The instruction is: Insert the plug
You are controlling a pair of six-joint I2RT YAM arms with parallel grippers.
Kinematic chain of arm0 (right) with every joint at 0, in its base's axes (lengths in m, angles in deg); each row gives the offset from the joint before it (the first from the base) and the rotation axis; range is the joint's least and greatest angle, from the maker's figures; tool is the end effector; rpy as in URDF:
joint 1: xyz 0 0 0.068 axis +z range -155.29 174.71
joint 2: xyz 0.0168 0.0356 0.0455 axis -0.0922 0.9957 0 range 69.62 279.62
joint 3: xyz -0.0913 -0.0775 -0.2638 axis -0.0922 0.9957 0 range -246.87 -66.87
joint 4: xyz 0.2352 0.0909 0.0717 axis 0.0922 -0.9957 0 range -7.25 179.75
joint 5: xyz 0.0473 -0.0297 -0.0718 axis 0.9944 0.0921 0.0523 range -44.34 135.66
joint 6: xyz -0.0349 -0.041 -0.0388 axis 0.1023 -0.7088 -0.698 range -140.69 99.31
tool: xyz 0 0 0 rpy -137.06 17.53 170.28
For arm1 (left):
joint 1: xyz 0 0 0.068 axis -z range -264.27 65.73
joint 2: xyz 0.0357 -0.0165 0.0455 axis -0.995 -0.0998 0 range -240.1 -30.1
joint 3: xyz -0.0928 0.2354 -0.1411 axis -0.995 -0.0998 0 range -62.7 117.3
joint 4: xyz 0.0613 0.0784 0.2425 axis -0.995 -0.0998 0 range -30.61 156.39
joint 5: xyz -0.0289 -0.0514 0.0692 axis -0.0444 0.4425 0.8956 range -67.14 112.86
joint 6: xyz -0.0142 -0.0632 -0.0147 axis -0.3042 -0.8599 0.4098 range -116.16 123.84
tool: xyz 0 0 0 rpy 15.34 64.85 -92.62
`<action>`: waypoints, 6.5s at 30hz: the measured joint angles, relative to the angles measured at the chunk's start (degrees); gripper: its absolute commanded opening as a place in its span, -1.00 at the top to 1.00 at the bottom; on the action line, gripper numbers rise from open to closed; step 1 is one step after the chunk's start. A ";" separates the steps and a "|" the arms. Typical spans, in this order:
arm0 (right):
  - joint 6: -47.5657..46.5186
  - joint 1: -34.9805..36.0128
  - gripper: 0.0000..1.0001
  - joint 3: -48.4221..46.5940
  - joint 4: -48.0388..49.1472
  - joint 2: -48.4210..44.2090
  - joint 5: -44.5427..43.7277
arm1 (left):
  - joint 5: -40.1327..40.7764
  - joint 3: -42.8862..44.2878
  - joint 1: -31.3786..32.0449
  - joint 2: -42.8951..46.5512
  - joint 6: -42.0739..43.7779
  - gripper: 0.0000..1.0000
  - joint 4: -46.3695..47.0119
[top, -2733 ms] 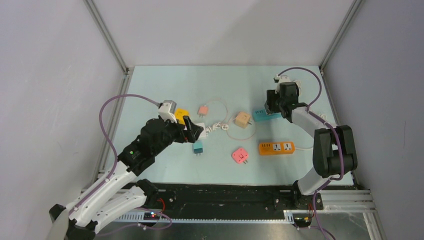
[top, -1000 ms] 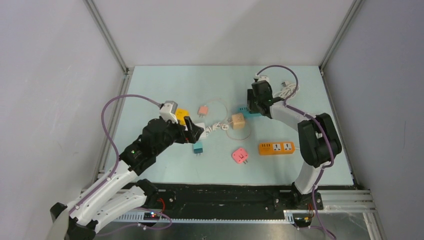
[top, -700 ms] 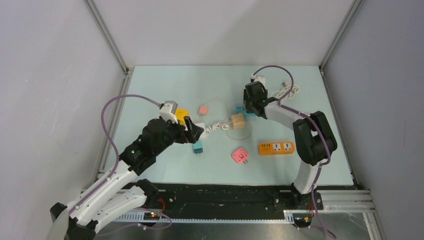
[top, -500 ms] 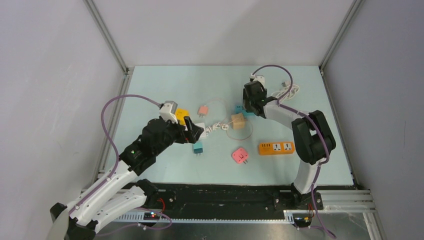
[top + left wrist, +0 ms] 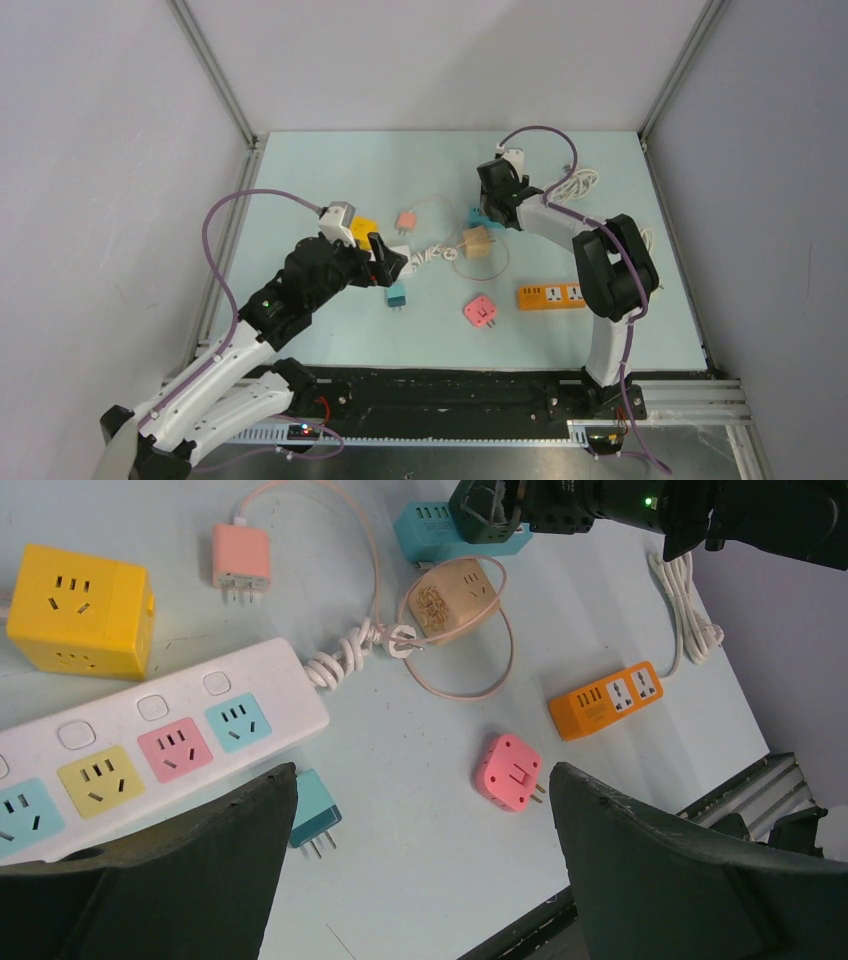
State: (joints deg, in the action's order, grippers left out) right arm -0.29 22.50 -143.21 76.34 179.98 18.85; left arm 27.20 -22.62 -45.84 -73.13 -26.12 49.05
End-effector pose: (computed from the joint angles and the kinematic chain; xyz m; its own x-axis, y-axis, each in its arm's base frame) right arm 0.3977 0.1828 0.2005 -0.6617 0.0029 -0.7498 0.0899 0.9931 -0.0755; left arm 0.1446 -0.1097 0.3089 -0.5171 -0.2253 -0.8257 0.3532 0.8226 -0.4456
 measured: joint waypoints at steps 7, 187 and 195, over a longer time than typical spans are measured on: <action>2.14 0.31 0.66 -0.31 -0.68 0.17 -0.98 | -0.02 0.00 -0.02 0.00 0.00 -0.99 0.00; 13.14 22.14 -0.64 21.75 -12.22 -30.12 19.06 | 4.17 -6.75 -3.02 -5.35 -7.76 -0.99 -4.74; 11.80 26.75 -0.74 21.90 -16.02 -23.58 17.62 | 4.15 -6.75 -3.13 -5.90 -8.17 -0.99 -4.72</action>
State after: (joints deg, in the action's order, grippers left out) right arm 11.51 49.25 -121.31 60.32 156.40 36.47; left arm 31.35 -29.38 -48.96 -79.03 -34.29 44.33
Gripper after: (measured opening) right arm 0.864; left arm 0.996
